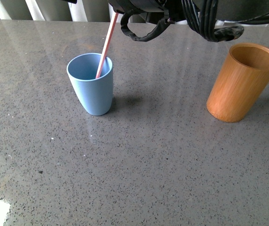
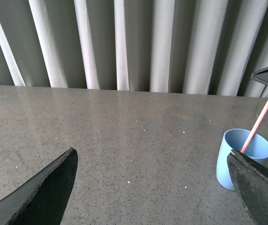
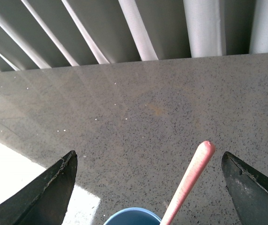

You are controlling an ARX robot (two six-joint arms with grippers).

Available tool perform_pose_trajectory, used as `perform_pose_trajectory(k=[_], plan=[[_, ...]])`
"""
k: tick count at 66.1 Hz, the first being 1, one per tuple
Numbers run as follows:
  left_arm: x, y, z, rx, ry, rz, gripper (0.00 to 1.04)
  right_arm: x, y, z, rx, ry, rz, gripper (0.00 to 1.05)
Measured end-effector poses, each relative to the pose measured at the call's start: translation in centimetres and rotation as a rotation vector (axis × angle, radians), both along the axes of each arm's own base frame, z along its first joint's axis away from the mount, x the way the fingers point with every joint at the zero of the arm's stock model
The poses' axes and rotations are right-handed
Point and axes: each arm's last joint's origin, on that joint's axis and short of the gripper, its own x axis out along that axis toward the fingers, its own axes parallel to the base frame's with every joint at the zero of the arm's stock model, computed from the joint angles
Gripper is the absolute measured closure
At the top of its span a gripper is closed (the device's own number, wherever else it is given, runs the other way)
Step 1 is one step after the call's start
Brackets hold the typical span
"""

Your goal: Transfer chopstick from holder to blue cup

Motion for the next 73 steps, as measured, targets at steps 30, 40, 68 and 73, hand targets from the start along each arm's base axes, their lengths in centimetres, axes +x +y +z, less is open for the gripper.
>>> perform_pose_trajectory(k=[30, 40, 68, 73], plan=[[0.0, 0.0, 0.0, 0.000, 0.000, 0.000, 0.09, -1.9, -7.9, 3.8, 0.040, -0.082, -0.138, 0.09], [0.0, 0.0, 0.0, 0.000, 0.000, 0.000, 0.09, -4.6, -13.0, 5.4, -0.022, -0.182, -0.225, 0.09], [0.0, 0.0, 0.0, 0.000, 0.000, 0.000, 0.09, -11.7, -20.1, 2.3, -0.257, -0.275, -0.362, 0.62], [0.0, 0.0, 0.0, 0.000, 0.000, 0.000, 0.09, -12.9, -21.1, 1.5, -0.264, -0.276, -0.360, 0.76]])
